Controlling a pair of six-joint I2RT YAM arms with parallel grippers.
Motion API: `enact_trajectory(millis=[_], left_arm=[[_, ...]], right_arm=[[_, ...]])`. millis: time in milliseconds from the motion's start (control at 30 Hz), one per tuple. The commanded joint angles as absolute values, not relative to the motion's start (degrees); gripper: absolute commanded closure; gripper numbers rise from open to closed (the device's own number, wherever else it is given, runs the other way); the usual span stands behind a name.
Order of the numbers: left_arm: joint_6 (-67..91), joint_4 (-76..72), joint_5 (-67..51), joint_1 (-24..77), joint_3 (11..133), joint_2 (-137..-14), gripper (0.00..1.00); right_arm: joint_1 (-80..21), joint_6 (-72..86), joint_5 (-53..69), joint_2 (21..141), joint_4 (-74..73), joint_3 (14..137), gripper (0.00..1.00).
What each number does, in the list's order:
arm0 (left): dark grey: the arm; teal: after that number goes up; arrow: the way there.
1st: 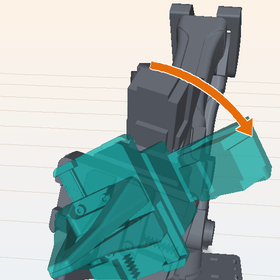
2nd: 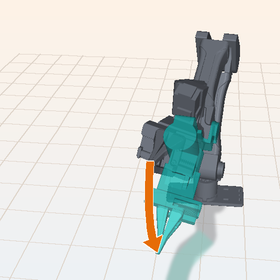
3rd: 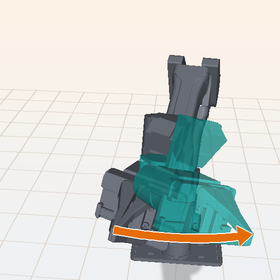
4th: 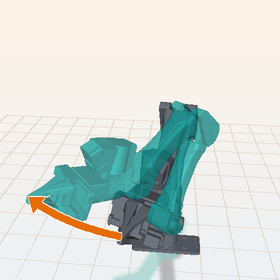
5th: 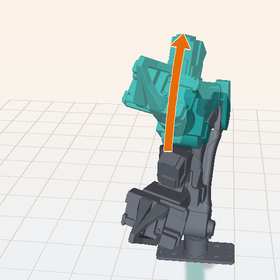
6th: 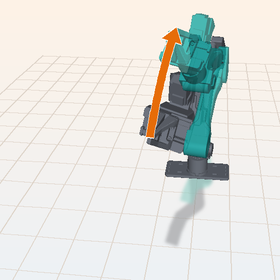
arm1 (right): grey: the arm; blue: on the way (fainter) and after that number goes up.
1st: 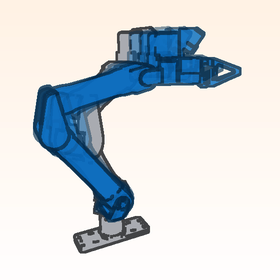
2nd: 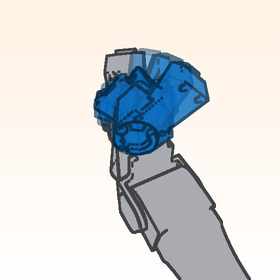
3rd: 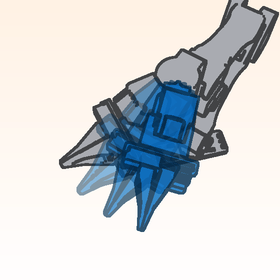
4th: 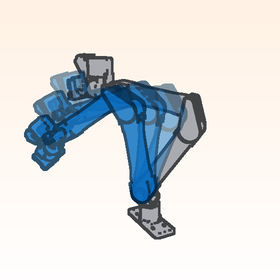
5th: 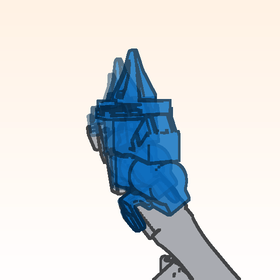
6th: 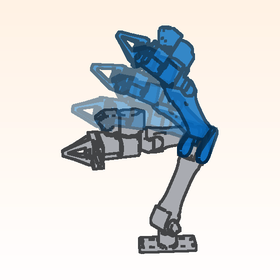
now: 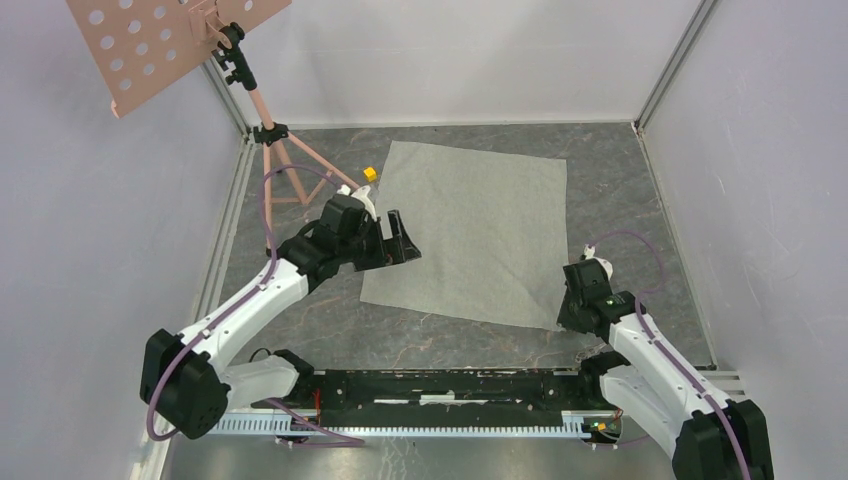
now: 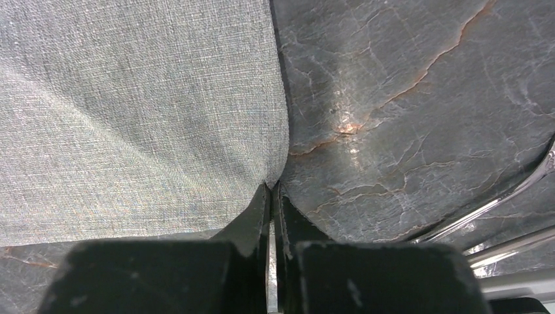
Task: Fold the napkin into a case and place the utensils inside
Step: Pick up the flattened napkin from the center of the board.
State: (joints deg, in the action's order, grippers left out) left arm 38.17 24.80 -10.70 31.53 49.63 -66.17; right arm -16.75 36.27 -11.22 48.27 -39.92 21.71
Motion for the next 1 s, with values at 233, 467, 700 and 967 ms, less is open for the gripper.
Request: enact_trajectory(millis=[233,467,700,967], left_arm=[[49.4,39.7,6.1,31.0,48.9,-67.8,0.09],[60.4,43.9,10.3,31.0,44.0,-66.2,0.33],[64.8,44.4,11.3,30.7,44.0,-72.1,0.41],[65.4,42.6,12.0,30.6,45.6,-80.8,0.46]], right_arm=[[-16.7,36.4,-14.6,46.6,-44.0,23.4,0.99],[-16.8,34.9,-13.3,47.0,-42.6,22.9,1.00],[-16.8,34.1,-12.5,46.6,-41.6,23.2,1.00],[-16.8,33.2,-12.2,46.5,-41.0,23.4,1.00]])
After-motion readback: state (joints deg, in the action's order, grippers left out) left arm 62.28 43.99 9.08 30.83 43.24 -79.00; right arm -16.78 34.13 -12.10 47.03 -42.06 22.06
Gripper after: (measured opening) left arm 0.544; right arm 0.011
